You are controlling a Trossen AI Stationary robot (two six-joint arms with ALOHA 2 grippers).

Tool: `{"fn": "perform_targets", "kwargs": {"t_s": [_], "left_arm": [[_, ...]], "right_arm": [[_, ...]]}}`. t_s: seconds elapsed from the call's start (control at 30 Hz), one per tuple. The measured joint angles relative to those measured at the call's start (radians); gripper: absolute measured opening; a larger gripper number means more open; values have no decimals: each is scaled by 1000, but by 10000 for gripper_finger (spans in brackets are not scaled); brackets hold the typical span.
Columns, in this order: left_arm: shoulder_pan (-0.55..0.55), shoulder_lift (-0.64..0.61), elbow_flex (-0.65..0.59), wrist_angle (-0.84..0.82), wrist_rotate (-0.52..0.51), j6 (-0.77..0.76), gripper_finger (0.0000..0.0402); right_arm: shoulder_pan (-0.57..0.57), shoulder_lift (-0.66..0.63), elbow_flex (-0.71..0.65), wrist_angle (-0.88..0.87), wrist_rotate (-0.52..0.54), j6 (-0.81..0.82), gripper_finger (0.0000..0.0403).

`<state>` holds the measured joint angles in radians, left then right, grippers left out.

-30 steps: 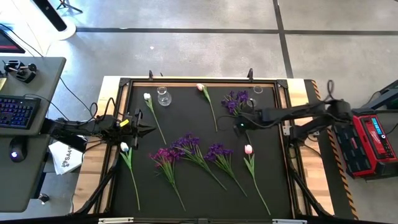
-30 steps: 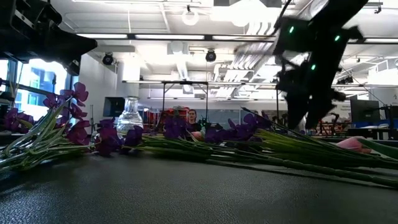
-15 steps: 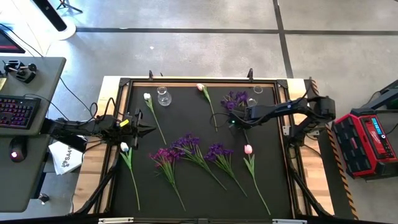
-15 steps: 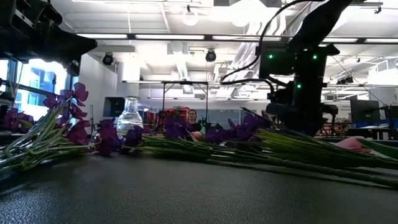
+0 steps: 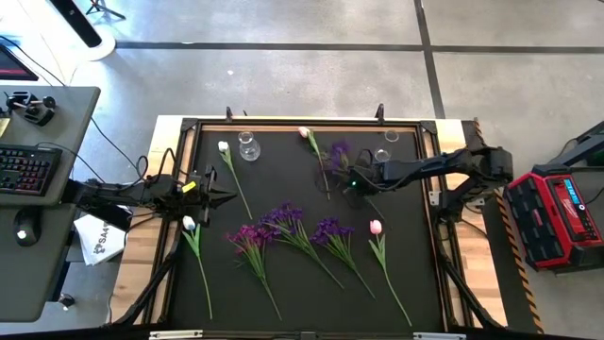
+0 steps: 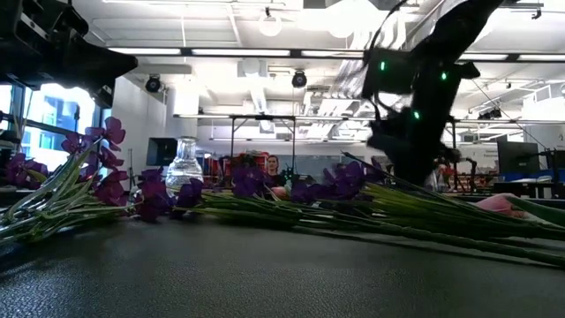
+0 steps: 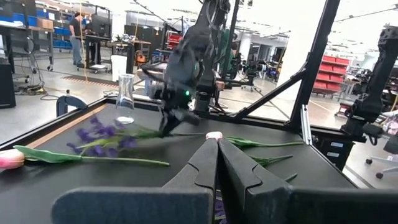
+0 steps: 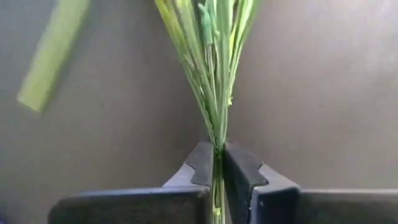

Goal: Sort flowers into vase by color
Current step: Put the top purple flowers into the right transparent vase

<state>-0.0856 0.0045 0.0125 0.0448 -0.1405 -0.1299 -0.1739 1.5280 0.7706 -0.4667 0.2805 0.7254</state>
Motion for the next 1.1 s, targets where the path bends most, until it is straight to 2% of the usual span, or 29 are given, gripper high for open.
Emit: {"fn": "perform_targets", "kwargs": {"t_s": [0.27, 0.4, 0.57, 0.63, 0.93, 1.1], "left_arm": [[0, 0, 0, -13, 0, 0, 0], [0, 0, 0, -15, 0, 0, 0], [0, 0, 0, -15, 0, 0, 0], [0, 0, 0, -15, 0, -1, 0], [0, 0, 0, -14, 0, -1, 0], [0, 0, 0, -14, 0, -17, 0]], "right_arm": [[38, -245, -114, 360, 228, -179, 1], [46, -398, -237, 666, 329, -364, 1], [30, -552, -380, 1115, 347, -634, 1], [22, -603, -407, 1223, 348, -720, 0], [-34, -775, -411, 1243, 411, -950, 0], [-98, -821, -411, 1187, 433, -962, 0]]}}
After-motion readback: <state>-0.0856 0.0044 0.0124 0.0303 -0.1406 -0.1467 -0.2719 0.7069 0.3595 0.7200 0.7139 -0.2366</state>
